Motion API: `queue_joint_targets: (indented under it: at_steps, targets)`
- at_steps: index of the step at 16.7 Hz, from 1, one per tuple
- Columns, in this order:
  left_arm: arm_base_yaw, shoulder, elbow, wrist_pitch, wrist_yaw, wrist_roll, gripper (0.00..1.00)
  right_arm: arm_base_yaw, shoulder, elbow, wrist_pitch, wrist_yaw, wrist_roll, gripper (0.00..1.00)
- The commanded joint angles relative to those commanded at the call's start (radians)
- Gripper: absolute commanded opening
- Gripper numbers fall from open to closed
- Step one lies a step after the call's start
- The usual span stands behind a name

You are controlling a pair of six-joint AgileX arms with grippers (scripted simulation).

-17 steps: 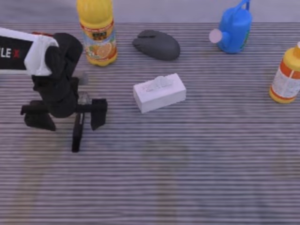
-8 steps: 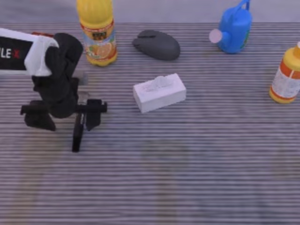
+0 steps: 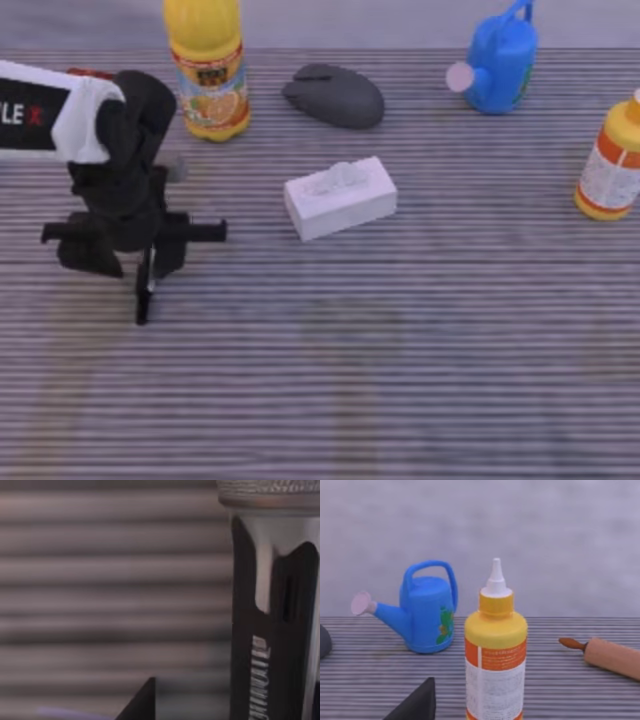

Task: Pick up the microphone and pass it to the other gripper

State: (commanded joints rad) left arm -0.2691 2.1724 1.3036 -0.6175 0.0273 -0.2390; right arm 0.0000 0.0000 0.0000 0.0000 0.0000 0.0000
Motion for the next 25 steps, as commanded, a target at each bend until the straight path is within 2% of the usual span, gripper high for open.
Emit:
queue_joint_targets:
  at_steps: [8,9,12,17,25]
  targets:
    - [0.0,0.0,0.0,0.0,0.0,0.0,0.0,0.0,0.0,0.0,0.0,0.0,0.0,1.0]
    - [0.007,-0.062,0.013,-0.036,-0.051,0.035,0.0,0.0,0.0,0.0,0.0,0.0,0.0,1.0]
    - [0.007,-0.068,0.007,-0.003,-0.035,0.042,0.0,0.0,0.0,0.0,0.0,0.0,0.0,1.0]
    - [0.015,-0.116,-0.052,0.242,0.074,0.081,0.0,0.0,0.0,0.0,0.0,0.0,0.0,1.0]
    - [0.043,-0.248,-0.254,0.947,0.356,0.172,0.0,0.0,0.0,0.0,0.0,0.0,0.0,1.0]
